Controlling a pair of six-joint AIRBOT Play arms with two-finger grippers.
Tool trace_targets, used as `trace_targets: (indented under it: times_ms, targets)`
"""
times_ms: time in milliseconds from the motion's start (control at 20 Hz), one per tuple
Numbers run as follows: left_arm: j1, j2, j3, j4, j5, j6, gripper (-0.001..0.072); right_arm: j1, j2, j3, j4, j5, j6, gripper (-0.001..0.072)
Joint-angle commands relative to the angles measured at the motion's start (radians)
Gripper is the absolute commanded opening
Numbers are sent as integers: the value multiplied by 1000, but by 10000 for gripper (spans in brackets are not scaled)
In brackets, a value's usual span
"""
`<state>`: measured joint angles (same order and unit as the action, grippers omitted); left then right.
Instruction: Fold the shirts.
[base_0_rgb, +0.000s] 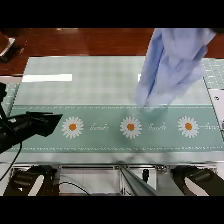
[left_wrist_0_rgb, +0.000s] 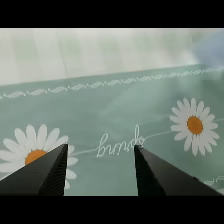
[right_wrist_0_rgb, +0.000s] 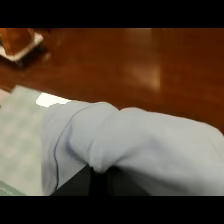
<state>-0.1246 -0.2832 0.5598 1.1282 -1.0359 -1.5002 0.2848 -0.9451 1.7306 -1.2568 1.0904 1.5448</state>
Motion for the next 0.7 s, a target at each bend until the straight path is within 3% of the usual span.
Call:
trace_targets:
  times_ms: [0, 200, 400, 650]
  targets:
    - [0, 60, -79, -11, 8, -4, 507, 105, -32, 162, 7, -39, -5, 27]
    - [1, 56, -79, 18, 49, -5, 507, 284, -136, 170, -19, 42, -7, 27]
    - [55, 57, -18, 340, 49, -41, 507, 380, -301, 135, -84, 218, 44, 27]
    - [134, 58, 12, 242, -2, -43, 507, 485, -499, -66, -23, 111, 84, 27]
